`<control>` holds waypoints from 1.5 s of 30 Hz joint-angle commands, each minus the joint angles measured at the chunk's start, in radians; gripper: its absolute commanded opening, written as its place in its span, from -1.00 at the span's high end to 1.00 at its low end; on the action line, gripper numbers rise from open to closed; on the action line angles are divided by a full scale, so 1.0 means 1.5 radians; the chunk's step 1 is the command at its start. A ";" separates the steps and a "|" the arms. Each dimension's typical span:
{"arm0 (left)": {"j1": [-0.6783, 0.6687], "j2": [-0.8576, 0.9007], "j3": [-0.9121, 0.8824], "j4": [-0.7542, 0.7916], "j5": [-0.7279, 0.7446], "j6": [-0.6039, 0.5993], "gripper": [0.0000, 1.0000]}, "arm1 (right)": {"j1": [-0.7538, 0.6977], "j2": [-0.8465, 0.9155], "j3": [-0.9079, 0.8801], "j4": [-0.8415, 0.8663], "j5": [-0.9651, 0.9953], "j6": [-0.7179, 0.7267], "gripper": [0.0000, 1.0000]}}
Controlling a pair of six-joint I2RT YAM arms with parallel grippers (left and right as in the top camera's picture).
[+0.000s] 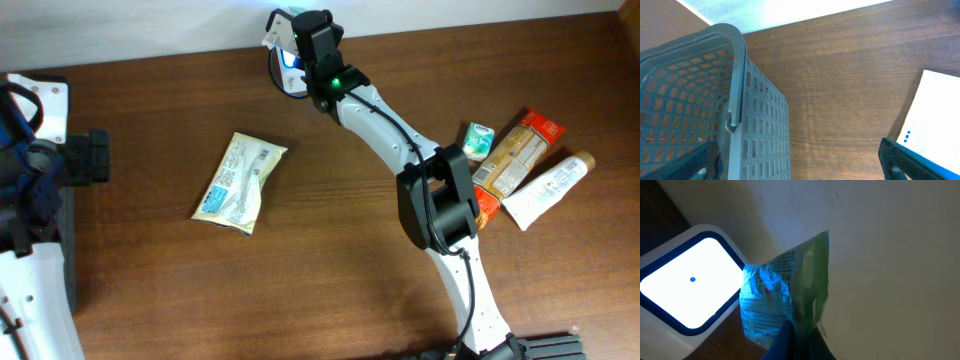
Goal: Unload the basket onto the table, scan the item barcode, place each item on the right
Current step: 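Hold the teal wipe pack over the white scanner, then carry the teal wipe pack right and release it by the items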
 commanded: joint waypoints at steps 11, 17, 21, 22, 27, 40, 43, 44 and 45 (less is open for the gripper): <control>0.003 -0.002 0.007 0.001 0.004 0.008 -0.98 | 0.012 -0.019 0.010 0.041 0.012 0.003 0.92; 0.003 -0.002 0.007 0.001 0.004 0.008 -0.98 | 0.022 -0.128 0.010 -0.089 -0.122 0.155 0.92; 0.003 -0.002 0.007 0.001 0.004 0.008 -0.98 | 0.022 -0.225 0.010 -0.286 -0.299 0.309 0.92; 0.003 -0.002 0.007 0.001 0.004 0.008 -0.98 | 0.022 -0.249 0.010 -0.335 -0.329 0.362 0.92; 0.003 -0.002 0.007 0.001 0.004 0.008 -0.99 | 0.016 -0.372 0.010 -0.591 -0.361 0.570 0.92; 0.003 -0.002 0.007 0.001 0.004 0.008 -0.98 | -0.229 -0.304 -0.067 -0.872 -0.275 0.569 0.92; 0.003 -0.002 0.007 0.001 0.004 0.008 -0.98 | -0.275 -0.246 -0.108 -0.849 -0.274 0.569 0.92; 0.003 -0.002 0.007 0.001 0.004 0.008 -0.98 | -0.292 -0.218 -0.110 -0.846 -0.272 0.569 0.92; 0.003 -0.002 0.007 0.001 0.004 0.008 -0.98 | -0.304 -0.202 -0.110 -0.845 -0.264 0.570 0.92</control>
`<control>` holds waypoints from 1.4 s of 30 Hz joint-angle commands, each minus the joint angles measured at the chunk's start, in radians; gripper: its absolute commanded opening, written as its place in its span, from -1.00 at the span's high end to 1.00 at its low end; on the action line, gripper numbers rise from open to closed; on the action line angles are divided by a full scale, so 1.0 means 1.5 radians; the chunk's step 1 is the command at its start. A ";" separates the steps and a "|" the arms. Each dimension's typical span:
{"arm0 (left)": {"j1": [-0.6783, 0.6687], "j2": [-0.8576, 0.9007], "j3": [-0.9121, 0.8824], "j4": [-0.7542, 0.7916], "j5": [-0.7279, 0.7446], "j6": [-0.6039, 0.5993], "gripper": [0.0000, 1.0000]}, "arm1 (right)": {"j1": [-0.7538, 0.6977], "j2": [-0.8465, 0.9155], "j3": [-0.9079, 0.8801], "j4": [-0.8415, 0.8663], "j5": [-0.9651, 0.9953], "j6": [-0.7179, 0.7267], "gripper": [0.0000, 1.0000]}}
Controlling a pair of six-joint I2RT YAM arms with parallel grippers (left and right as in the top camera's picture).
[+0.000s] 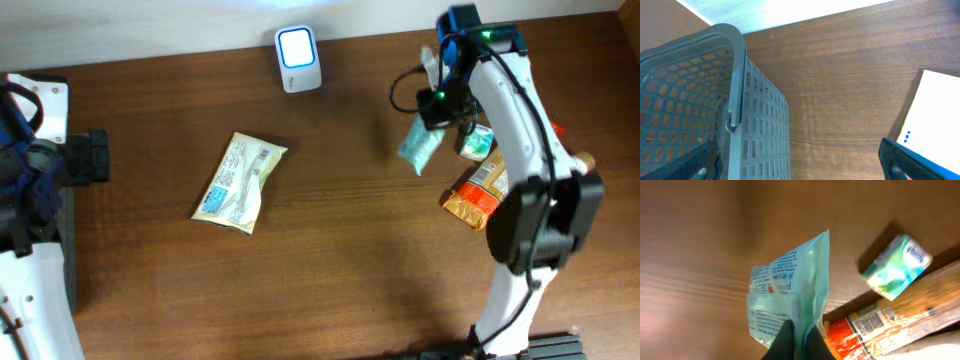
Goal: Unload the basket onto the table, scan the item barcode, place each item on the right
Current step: 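Carry the teal wipe pack right and release it by the items, then reach the right gripper to the white wipe bag and grasp it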
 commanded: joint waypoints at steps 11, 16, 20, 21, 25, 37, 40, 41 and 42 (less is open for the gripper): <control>0.003 -0.002 0.007 0.001 0.004 0.008 -0.98 | -0.096 0.072 0.049 -0.073 0.000 0.008 0.05; 0.003 -0.002 0.007 0.001 0.004 0.008 -0.98 | -0.088 0.072 0.189 -0.172 -0.154 0.008 -0.04; 0.003 -0.002 0.007 0.001 0.004 0.008 -0.98 | -0.039 0.073 0.205 -0.150 -0.335 0.008 -0.04; 0.003 -0.002 0.007 0.001 0.004 0.008 -0.98 | -0.003 0.075 0.198 -0.132 -0.350 0.008 -0.04; 0.003 -0.002 0.007 0.001 0.004 0.008 -0.98 | 0.133 0.093 0.177 -0.063 -0.349 0.009 -0.04; 0.003 -0.002 0.007 0.001 0.004 0.008 -0.98 | 0.457 0.208 0.112 0.216 -0.183 0.194 -0.02; 0.003 -0.002 0.007 0.001 0.004 0.008 -0.98 | 0.485 0.226 0.111 0.227 -0.161 0.203 -0.02; 0.003 -0.002 0.007 0.001 0.004 0.008 -0.98 | 0.493 0.235 0.111 0.231 -0.161 0.203 -0.02; 0.003 -0.002 0.007 0.001 0.004 0.008 -0.98 | 0.499 0.246 0.111 0.232 -0.161 0.203 -0.02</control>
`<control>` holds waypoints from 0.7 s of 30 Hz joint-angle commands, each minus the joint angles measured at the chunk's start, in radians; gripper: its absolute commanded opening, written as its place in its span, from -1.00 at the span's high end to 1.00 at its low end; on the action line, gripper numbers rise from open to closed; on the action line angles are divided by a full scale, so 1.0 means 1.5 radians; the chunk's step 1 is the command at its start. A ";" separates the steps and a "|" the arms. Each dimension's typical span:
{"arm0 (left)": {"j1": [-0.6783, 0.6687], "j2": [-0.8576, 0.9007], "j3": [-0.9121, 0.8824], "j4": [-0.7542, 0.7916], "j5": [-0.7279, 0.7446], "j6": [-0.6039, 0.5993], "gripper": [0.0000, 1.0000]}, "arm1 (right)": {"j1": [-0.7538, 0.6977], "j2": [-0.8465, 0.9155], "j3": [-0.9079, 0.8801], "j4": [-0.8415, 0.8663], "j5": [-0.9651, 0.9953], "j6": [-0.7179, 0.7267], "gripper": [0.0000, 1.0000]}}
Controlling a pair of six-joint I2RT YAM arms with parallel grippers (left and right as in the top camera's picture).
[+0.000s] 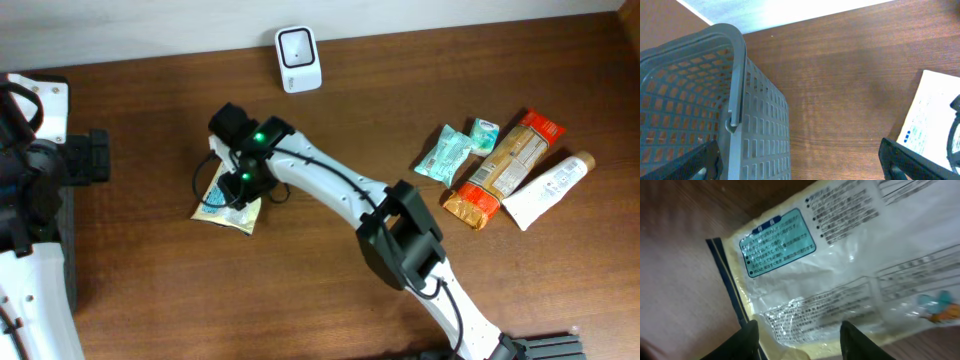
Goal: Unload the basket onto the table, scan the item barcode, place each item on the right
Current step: 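Reach the right gripper to the white wipe bag and grasp it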
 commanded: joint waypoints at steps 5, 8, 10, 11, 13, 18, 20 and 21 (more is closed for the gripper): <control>0.003 -0.002 0.007 0.001 0.004 0.008 -0.98 | 0.016 0.039 -0.006 -0.049 0.027 0.012 -0.02; 0.003 -0.002 0.007 0.001 0.004 0.008 -0.98 | 0.012 0.039 -0.006 -0.116 0.046 0.004 -0.04; 0.003 -0.002 0.007 0.001 0.004 0.008 -0.99 | 0.000 0.039 -0.006 -0.171 0.087 0.002 -0.08; 0.003 -0.002 0.007 0.001 0.004 0.008 -0.98 | -0.007 0.039 -0.006 -0.185 0.100 0.002 -0.10; 0.003 -0.002 0.007 0.001 0.004 0.008 -0.98 | -0.035 0.038 -0.006 -0.208 0.103 0.003 -0.10; 0.003 -0.002 0.007 0.001 0.004 0.008 -0.98 | -0.089 0.038 -0.005 -0.193 -0.060 0.002 -0.23; 0.003 -0.002 0.007 0.001 0.004 0.008 -0.98 | -0.095 0.038 -0.005 -0.157 -0.132 0.003 -0.31; 0.003 -0.002 0.007 0.001 0.004 0.008 -0.99 | -0.095 0.038 -0.005 -0.139 -0.164 0.003 -0.32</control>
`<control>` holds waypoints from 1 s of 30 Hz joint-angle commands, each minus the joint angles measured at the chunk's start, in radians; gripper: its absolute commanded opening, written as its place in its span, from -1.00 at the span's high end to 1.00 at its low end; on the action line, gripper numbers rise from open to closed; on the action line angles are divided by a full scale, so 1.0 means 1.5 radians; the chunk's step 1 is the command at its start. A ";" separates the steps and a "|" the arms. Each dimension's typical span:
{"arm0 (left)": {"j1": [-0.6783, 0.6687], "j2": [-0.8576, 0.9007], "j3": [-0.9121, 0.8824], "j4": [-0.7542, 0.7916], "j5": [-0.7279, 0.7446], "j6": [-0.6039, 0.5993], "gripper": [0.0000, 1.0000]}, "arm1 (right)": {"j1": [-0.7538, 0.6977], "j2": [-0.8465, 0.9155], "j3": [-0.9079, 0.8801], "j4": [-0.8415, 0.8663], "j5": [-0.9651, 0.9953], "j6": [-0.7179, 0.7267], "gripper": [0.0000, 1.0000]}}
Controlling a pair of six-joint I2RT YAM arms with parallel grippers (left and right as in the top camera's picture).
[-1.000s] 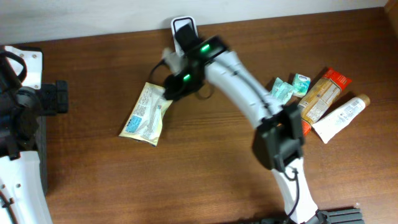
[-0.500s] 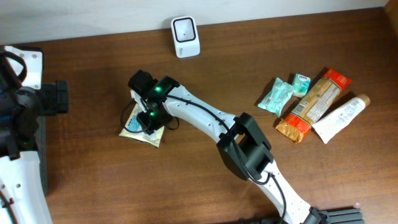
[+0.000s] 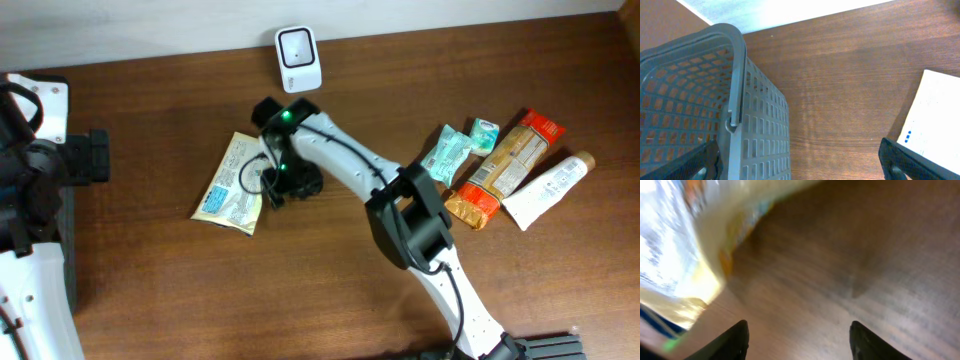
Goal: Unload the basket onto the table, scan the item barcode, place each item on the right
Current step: 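Reach the right gripper to the white wipe bag and grasp it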
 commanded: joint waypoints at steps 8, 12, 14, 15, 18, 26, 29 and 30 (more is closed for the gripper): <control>0.003 -0.002 0.007 0.001 0.004 0.008 -0.98 | 0.057 0.032 -0.002 0.114 -0.074 0.113 -0.34; 0.003 -0.002 0.007 0.001 0.004 0.008 -0.98 | 0.071 0.038 -0.003 0.112 -0.073 0.116 0.13; 0.003 -0.002 0.007 0.001 0.004 0.008 -0.98 | 0.072 0.038 -0.003 0.105 -0.073 0.107 0.80; 0.003 -0.002 0.007 0.001 0.004 0.008 -0.98 | 0.070 0.038 -0.003 0.094 -0.070 0.094 0.92; 0.003 -0.002 0.007 0.001 0.004 0.008 -0.98 | 0.044 0.035 -0.002 0.032 -0.068 0.041 0.92; 0.003 -0.002 0.007 0.001 0.004 0.008 -0.98 | -0.021 -0.001 0.030 -0.045 -0.121 -0.160 0.56; 0.003 -0.002 0.007 0.001 0.004 0.008 -0.99 | 0.009 -0.001 0.042 0.019 -0.113 -0.172 0.39; 0.003 -0.002 0.007 0.001 0.004 0.008 -0.98 | 0.022 -0.001 0.042 0.042 -0.106 -0.172 0.38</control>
